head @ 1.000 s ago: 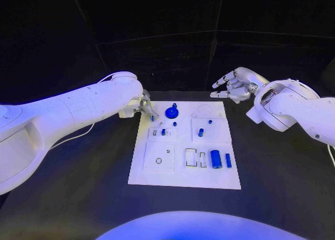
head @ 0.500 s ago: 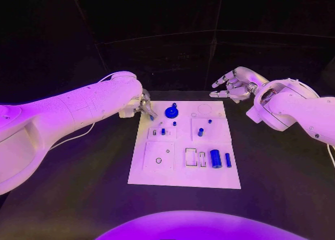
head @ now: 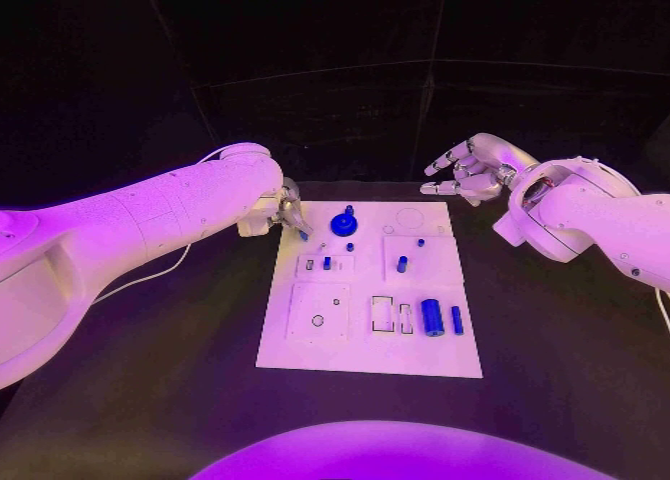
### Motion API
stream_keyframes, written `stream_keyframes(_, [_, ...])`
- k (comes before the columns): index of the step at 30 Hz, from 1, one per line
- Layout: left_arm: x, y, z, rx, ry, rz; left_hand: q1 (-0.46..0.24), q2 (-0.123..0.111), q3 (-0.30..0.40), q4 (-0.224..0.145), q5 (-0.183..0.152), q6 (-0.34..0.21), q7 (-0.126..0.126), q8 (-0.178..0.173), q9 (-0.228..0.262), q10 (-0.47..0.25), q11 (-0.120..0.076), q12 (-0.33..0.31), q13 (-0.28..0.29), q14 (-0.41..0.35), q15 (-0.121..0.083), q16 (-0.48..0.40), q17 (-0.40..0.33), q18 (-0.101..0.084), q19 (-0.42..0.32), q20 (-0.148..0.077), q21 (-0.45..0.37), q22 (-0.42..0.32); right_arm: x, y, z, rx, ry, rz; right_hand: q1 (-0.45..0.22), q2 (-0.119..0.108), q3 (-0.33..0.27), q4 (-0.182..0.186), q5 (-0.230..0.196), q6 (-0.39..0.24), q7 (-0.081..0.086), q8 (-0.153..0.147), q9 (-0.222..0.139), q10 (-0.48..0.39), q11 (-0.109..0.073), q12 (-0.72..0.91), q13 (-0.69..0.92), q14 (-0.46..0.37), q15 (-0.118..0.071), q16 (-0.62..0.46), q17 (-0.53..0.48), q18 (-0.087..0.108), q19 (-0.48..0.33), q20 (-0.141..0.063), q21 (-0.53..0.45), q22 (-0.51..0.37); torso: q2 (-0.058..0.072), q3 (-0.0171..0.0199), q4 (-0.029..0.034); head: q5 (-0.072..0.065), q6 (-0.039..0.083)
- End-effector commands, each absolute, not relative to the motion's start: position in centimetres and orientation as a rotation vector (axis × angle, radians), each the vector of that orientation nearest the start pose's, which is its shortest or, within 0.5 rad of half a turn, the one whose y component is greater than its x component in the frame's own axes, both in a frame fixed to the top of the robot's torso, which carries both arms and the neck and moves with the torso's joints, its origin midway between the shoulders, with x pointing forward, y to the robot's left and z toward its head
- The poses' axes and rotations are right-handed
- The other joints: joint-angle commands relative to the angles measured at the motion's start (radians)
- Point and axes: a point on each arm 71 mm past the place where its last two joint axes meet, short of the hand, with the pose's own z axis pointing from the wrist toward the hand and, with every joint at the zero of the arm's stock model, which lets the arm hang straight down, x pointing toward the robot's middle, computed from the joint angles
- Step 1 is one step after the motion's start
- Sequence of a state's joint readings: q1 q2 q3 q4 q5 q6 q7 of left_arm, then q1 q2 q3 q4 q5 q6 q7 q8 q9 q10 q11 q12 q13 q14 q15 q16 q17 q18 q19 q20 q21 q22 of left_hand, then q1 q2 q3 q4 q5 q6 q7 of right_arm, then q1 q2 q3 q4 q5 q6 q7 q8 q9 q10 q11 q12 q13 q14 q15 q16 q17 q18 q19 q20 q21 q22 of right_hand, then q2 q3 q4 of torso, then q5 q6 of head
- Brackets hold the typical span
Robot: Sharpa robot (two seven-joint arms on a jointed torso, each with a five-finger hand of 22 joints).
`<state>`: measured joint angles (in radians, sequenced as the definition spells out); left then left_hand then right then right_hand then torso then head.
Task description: Assemble the parts on the task board
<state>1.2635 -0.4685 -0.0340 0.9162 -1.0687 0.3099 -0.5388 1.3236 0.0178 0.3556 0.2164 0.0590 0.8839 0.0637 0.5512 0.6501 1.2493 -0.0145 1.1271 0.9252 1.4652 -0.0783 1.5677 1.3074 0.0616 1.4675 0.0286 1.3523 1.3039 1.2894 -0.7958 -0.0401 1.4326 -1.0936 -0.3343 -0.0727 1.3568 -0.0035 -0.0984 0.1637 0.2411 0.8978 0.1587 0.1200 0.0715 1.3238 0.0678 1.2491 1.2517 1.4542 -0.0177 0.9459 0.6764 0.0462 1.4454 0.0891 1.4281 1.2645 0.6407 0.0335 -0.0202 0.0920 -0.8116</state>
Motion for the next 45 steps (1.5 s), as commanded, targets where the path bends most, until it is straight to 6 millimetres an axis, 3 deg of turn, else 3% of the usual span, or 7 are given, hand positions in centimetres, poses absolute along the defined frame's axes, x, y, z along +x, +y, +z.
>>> stream_keyframes(1, [57.4, 20.6, -22.5, -0.361, 2.360, -0.257, -0.021, -0.010, 0.156, -0.127, -0.002, -0.006, -0.002, 0.007, 0.005, 0.007, -0.002, -0.005, -0.004, 0.106, 0.002, 0.003, 0.263, 0.000, 0.015, 0.003, -0.007, -0.004, 51.9, -20.7, -14.6, 0.165, 1.654, 0.791, 0.004, 0.003, -0.002, 0.002, 0.004, -0.007, -0.001, 0.005, 0.000, 0.001, -0.001, 0.000, 0.001, -0.001, 0.000, -0.001, -0.001, 0.016, -0.008, -0.001, -0.004, -0.001, -0.001, 0.0017, 0.0034, 0.003, 0.000])
stream_keyframes(3, [57.2, 20.8, -22.4, -0.384, 2.348, -0.282, -0.034, -0.019, 0.181, -0.131, -0.002, -0.007, -0.003, 0.013, 0.009, 0.009, -0.002, -0.005, -0.005, 0.106, 0.002, 0.003, 0.263, 0.000, 0.015, 0.002, -0.008, -0.004, 51.9, -20.8, -14.6, 0.166, 1.655, 0.790, 0.004, 0.003, -0.003, 0.003, 0.005, -0.006, -0.001, 0.006, 0.000, 0.000, -0.001, 0.000, 0.001, -0.001, 0.000, -0.001, -0.001, 0.016, -0.008, -0.001, -0.004, -0.001, -0.002, 0.0016, 0.0014, 0.006, 0.001])
stream_keyframes(8, [56.4, 21.5, -21.6, -0.445, 2.292, -0.354, -0.058, -0.036, 0.227, -0.142, 0.001, -0.007, -0.005, 0.027, 0.016, 0.008, -0.004, -0.015, -0.021, 0.106, 0.000, 0.003, 0.263, 0.001, 0.015, 0.001, -0.012, -0.006, 51.8, -21.0, -14.6, 0.170, 1.657, 0.785, 0.003, 0.002, -0.004, 0.003, 0.006, -0.006, -0.001, 0.006, 0.000, 0.000, -0.001, 0.000, 0.001, -0.001, 0.000, -0.001, -0.001, 0.016, -0.008, -0.001, -0.004, -0.001, -0.003, 0.0038, 0.0037, 0.006, 0.002])
stream_keyframes(18, [53.8, 22.4, -20.8, -0.486, 2.170, -0.437, -0.084, -0.060, 0.287, -0.161, 0.001, -0.008, -0.010, 0.048, 0.027, 0.012, -0.006, -0.024, -0.036, 0.106, -0.003, 0.003, 0.263, 0.001, 0.017, -0.002, -0.012, -0.004, 51.9, -21.5, -14.6, 0.176, 1.657, 0.774, 0.003, 0.001, -0.006, 0.004, 0.007, -0.006, -0.001, 0.006, 0.000, 0.001, -0.001, 0.000, 0.001, -0.001, 0.000, -0.001, -0.001, 0.016, -0.008, -0.001, -0.004, -0.001, -0.007, 0.0047, 0.0153, 0.002, -0.002])
stream_keyframes(29, [51.6, 22.0, -21.8, -0.408, 2.117, -0.439, -0.091, -0.074, 0.310, -0.172, 0.001, -0.008, -0.011, 0.057, 0.031, 0.018, -0.008, -0.023, -0.036, 0.106, -0.004, 0.003, 0.263, 0.000, 0.020, -0.004, -0.009, 0.001, 52.0, -21.5, -14.7, 0.175, 1.657, 0.774, 0.003, 0.001, -0.006, 0.004, 0.007, -0.006, -0.001, 0.006, 0.000, 0.001, -0.001, 0.000, 0.001, -0.001, 0.000, -0.001, -0.001, 0.016, -0.008, -0.001, -0.004, -0.001, -0.005, 0.0026, 0.0123, 0.008, -0.003])
stream_keyframes(45, [49.9, 20.9, -24.0, -0.294, 2.206, -0.393, -0.092, -0.079, 0.317, -0.175, 0.001, -0.008, -0.012, 0.059, 0.032, 0.019, -0.009, -0.023, -0.036, 0.106, -0.005, 0.003, 0.263, -0.001, 0.021, -0.004, -0.008, 0.003, 52.0, -21.5, -14.7, 0.174, 1.658, 0.774, 0.003, 0.001, -0.006, 0.004, 0.007, -0.006, -0.001, 0.006, 0.000, 0.001, -0.001, 0.000, 0.001, -0.001, 0.000, -0.001, -0.001, 0.016, -0.008, -0.001, -0.004, -0.001, -0.005, 0.0050, 0.0108, 0.009, -0.009])
